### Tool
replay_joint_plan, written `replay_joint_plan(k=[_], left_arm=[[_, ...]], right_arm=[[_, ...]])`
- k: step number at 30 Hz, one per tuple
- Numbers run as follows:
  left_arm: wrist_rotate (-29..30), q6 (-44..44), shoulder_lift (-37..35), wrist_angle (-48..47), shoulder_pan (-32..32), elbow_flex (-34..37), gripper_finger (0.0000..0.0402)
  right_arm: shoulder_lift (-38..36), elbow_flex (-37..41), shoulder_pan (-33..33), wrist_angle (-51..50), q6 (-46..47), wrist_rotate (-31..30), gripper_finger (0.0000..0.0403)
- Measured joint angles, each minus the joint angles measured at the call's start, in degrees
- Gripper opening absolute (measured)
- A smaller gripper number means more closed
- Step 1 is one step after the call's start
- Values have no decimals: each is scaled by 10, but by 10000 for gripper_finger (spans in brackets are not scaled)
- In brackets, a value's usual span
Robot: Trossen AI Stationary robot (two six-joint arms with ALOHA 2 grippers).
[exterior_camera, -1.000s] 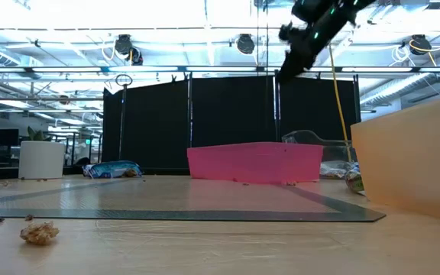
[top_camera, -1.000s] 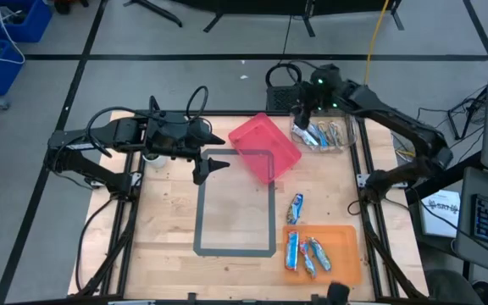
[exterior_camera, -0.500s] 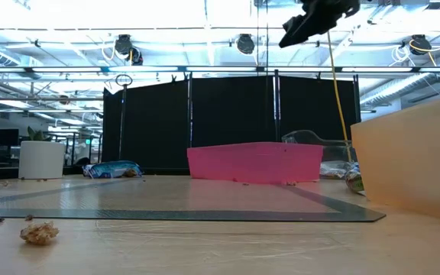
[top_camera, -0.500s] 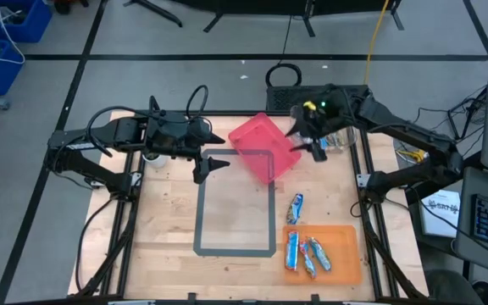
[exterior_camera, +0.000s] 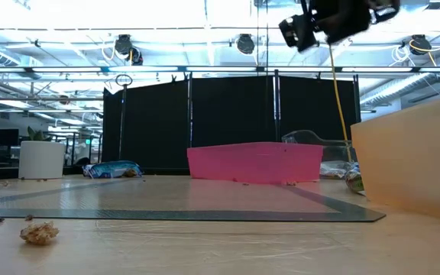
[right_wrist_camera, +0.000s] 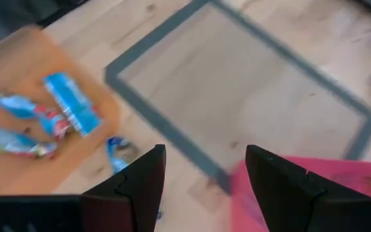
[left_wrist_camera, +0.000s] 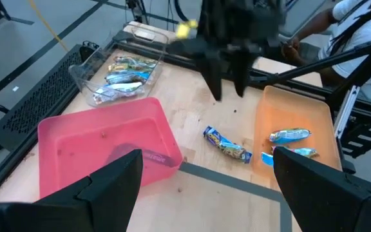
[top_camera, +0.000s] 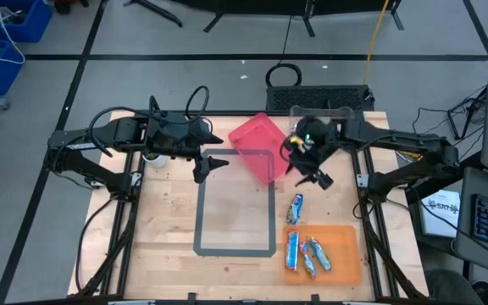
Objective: Pick and place Granola Bars by type
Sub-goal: Put the blue granola bar into the pink bin
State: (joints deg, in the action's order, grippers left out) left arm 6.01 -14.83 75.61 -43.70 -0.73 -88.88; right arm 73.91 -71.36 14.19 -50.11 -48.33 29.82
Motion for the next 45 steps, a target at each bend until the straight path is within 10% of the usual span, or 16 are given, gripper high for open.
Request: replay_joint_plan(k=[19, 45], left_arm=[[5, -19, 0, 3, 0, 0, 349], [-15, -29, 0, 7, -1, 0, 349]], right_arm=[[4, 275, -90, 210, 28, -28, 208], [102, 288, -91, 273, -10, -31, 235]])
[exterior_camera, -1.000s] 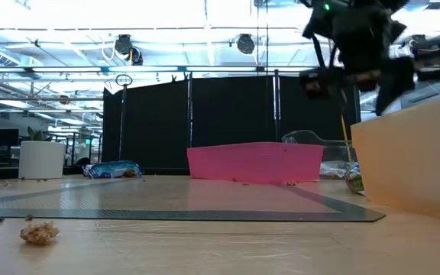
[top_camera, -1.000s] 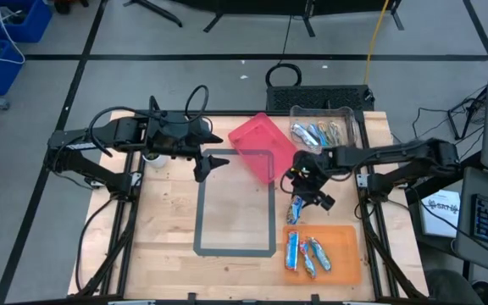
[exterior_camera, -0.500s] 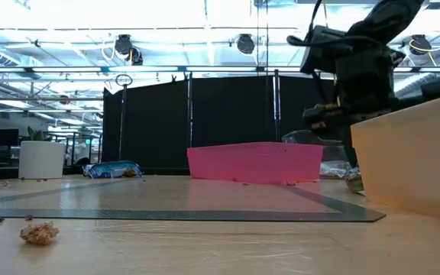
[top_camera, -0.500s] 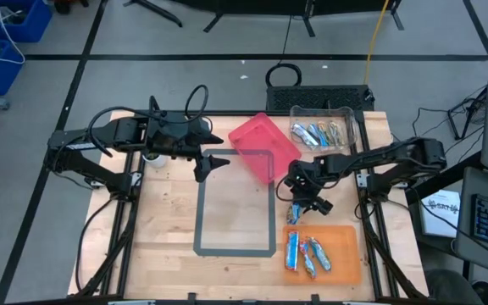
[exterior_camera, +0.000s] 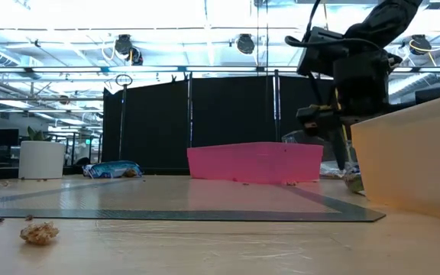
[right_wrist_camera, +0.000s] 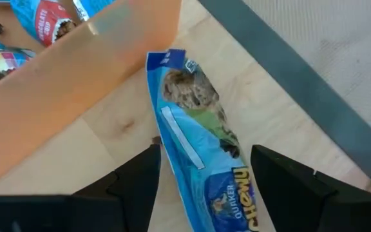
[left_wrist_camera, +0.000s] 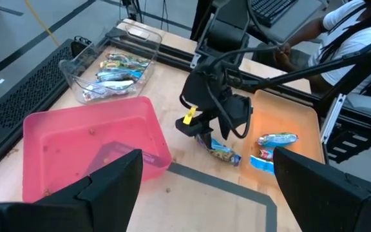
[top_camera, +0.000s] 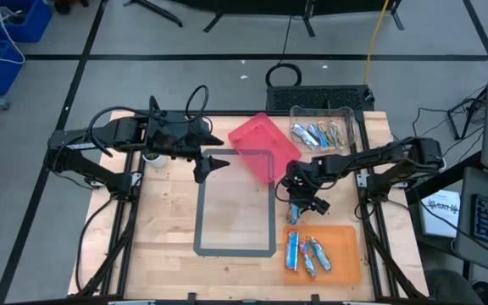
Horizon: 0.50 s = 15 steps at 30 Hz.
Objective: Pick and place Granola Bars by type
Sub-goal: Put the blue granola bar into the pink bin
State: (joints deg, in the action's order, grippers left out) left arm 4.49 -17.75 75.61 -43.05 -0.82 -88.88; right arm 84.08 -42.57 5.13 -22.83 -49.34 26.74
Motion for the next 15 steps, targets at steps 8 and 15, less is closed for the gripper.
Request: replay_joint_plan(k=[8, 15], left_arm=[[0, 0, 0, 0, -5, 0, 349], [-5, -8, 0, 0, -5, 0, 349]], right_arm=[[11, 0, 8, -2, -4, -14, 235], [40, 0, 13, 9, -34, -42, 235]])
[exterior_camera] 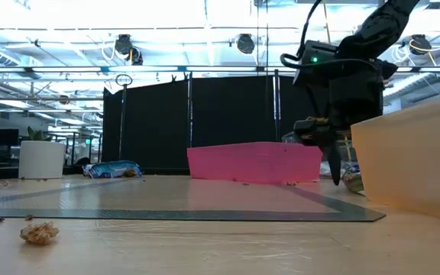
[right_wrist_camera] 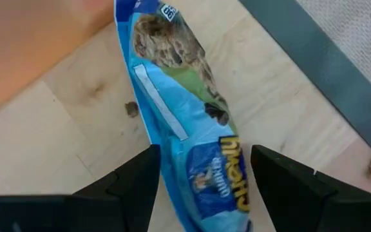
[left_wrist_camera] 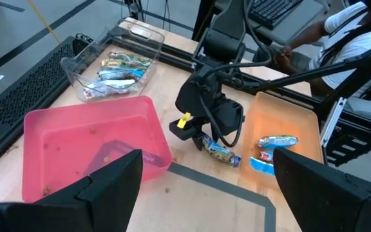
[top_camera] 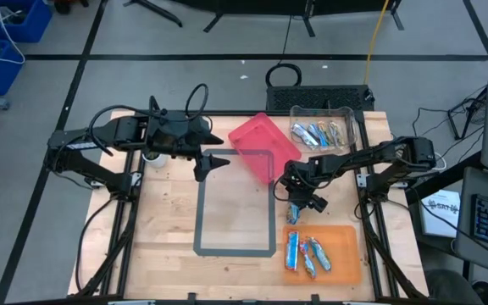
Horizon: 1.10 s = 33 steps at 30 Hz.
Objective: Pick and place Granola Bars by type
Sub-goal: Put the blue granola bar into the pink bin
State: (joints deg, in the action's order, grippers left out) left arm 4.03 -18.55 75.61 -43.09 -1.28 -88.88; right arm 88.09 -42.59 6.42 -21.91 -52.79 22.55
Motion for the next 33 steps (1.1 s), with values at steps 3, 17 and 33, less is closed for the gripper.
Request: replay_joint_plan(k=[3, 17, 33], left_arm=[[-6, 0, 0, 0, 0, 0, 349], [-10, 0, 0, 0, 0, 0, 349], [-10, 9, 0, 0, 0, 0, 349]], right_arm=[[0, 0, 0, -6, -8, -1, 233], [-1, -1, 0, -10, -18, -45, 62], [-9, 0, 0, 5, 44, -52, 32]])
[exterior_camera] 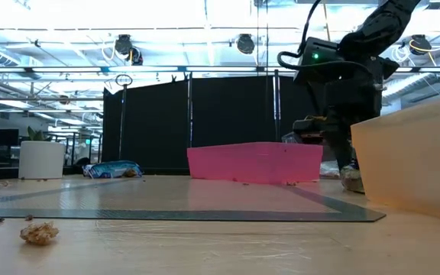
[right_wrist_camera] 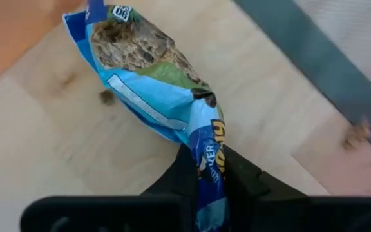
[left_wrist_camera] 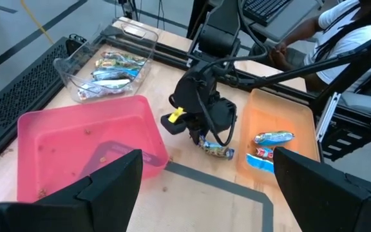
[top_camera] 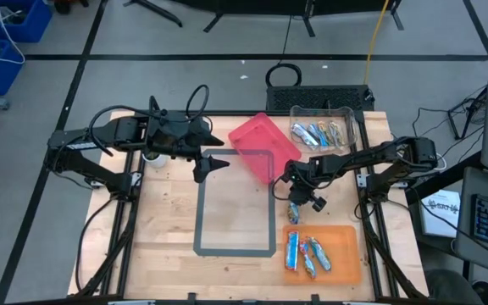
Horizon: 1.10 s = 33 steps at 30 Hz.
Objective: Pick and place Granola Bars by type
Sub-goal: Put the blue granola bar into the pink bin
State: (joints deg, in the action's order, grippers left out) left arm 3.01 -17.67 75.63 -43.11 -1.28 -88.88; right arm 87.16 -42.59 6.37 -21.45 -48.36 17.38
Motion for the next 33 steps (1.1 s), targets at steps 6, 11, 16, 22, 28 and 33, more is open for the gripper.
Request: replay_joint_plan(k=[6, 11, 16, 22, 28, 33], left_arm=[[0, 15, 0, 2, -4, 0, 349], [1, 21, 0, 16, -12, 0, 349], [16, 64, -2, 34, -19, 0, 349], [6, 113, -9, 45, -37, 0, 349], [-42, 144, -24, 97, -61, 0, 349], [-47, 173, -34, 109, -73, 0, 349]], right_arm=[[-44, -30, 0, -9, 67, -53, 28], [-90, -60, 0, -33, 110, -57, 28], [-124, -97, 0, -58, 179, -87, 26], [-136, -172, 0, -43, 322, -120, 24], [-136, -239, 0, 18, 419, -146, 23], [-135, -263, 0, 87, 470, -146, 22]])
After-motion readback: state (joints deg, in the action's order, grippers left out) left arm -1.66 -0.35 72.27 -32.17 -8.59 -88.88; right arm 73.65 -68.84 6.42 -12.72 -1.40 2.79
